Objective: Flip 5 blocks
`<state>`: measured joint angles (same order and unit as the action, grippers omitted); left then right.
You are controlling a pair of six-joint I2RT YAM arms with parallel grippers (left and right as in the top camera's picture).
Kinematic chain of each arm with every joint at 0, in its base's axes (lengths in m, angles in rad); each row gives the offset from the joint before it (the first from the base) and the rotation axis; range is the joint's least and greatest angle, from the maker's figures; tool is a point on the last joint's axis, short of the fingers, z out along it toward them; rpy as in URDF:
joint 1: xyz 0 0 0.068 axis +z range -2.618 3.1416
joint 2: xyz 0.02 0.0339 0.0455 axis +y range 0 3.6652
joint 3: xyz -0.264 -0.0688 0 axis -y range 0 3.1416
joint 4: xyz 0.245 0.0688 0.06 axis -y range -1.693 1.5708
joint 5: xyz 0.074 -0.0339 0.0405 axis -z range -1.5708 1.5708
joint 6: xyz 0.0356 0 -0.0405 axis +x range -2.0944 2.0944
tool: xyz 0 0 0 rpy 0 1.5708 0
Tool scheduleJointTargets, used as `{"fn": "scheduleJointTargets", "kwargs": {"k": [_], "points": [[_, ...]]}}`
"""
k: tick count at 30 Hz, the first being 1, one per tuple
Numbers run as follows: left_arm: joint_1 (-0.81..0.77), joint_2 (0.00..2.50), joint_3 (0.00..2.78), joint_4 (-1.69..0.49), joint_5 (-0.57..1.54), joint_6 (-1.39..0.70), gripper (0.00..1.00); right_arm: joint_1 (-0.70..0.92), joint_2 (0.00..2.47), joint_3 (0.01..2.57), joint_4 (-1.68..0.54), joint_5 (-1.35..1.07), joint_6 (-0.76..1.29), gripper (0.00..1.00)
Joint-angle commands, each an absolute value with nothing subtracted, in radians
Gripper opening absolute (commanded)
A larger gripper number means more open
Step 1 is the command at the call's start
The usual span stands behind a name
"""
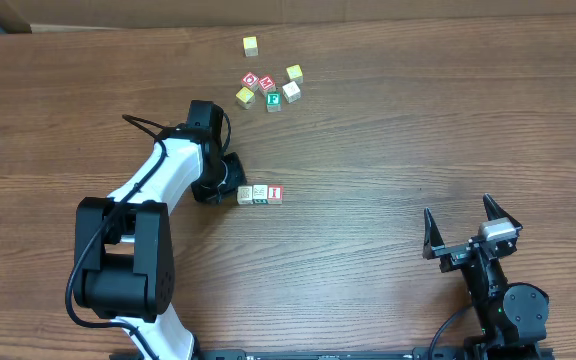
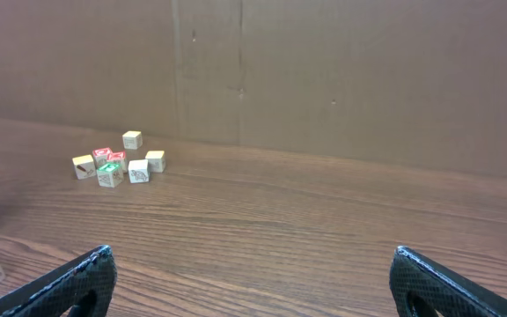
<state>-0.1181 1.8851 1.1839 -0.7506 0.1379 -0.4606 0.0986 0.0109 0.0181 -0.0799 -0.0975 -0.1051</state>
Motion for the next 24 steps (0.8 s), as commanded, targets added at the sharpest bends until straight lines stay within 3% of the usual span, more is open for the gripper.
{"fn": "scheduleJointTargets", "kwargs": {"k": [1,16,24], "points": [[-0.125,1.894,1.180,-0.743,0.170,-0.449,0.04,0.094,0.004,0.008,-0.076,-0.099,-0.105,1.00],[-0.124,1.893,1.184,-0.726,0.173,-0.416,0.04,0.094,0.004,0.008,-0.076,-0.099,-0.105,1.00],[-0.136,1.892,1.323,-0.739,0.116,-0.388,0.04,0.094,0.004,0.008,-0.076,-0.099,-0.105,1.00]]}}
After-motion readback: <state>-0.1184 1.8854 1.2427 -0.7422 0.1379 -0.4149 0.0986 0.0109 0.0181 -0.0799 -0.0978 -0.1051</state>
